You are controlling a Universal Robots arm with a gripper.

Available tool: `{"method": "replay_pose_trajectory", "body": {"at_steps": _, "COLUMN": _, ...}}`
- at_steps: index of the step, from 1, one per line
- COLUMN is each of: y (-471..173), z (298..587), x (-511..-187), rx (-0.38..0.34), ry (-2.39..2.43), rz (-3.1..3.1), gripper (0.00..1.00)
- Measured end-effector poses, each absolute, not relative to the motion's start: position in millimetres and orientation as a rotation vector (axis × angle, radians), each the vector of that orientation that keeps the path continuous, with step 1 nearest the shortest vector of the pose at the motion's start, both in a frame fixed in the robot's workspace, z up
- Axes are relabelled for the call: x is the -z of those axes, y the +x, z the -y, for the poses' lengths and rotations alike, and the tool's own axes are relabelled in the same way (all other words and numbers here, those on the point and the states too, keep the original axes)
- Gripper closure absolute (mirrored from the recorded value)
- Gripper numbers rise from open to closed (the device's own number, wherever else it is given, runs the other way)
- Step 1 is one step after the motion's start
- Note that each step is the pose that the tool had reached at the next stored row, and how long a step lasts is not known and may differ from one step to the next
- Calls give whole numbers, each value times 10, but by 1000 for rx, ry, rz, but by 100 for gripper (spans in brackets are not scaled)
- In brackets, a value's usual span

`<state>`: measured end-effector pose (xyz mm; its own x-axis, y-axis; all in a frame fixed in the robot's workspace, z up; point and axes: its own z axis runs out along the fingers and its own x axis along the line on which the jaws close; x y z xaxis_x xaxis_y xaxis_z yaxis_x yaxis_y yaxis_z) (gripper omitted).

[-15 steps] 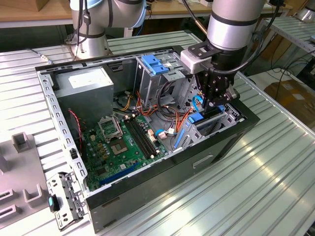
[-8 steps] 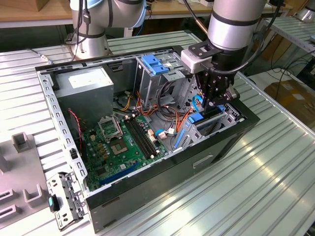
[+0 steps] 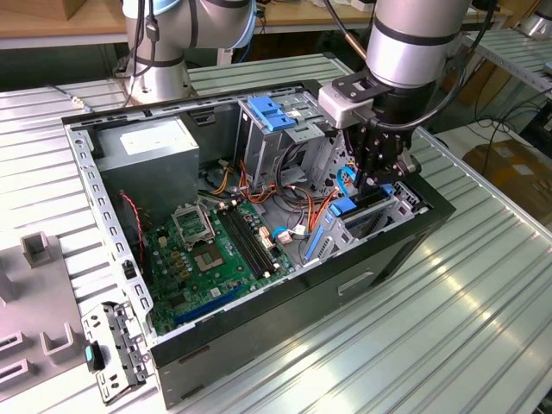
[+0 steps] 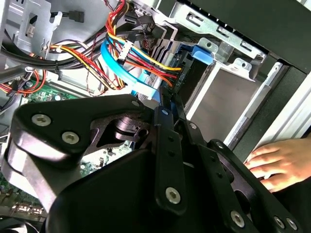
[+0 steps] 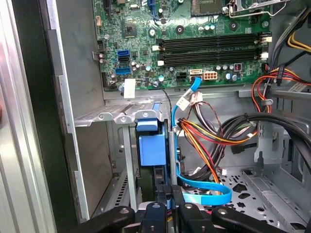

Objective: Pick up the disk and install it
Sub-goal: 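Insert the second disk wire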

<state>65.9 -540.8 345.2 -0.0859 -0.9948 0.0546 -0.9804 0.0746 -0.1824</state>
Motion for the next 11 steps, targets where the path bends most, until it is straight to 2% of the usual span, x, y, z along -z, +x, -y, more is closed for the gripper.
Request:
{"method": "replay_pose_trajectory", "body": {"at_steps": 5, "y": 660, "z": 5447, "x": -3452, "rx": 255, "ry": -2064, "rz": -2240, "gripper": 84}}
{"method": "replay_pose_trajectory", "body": {"at_steps": 11, "y": 663, "z": 5504, "x": -3452, "rx": 209, "ry": -2044, "rz": -2234, "gripper": 84}}
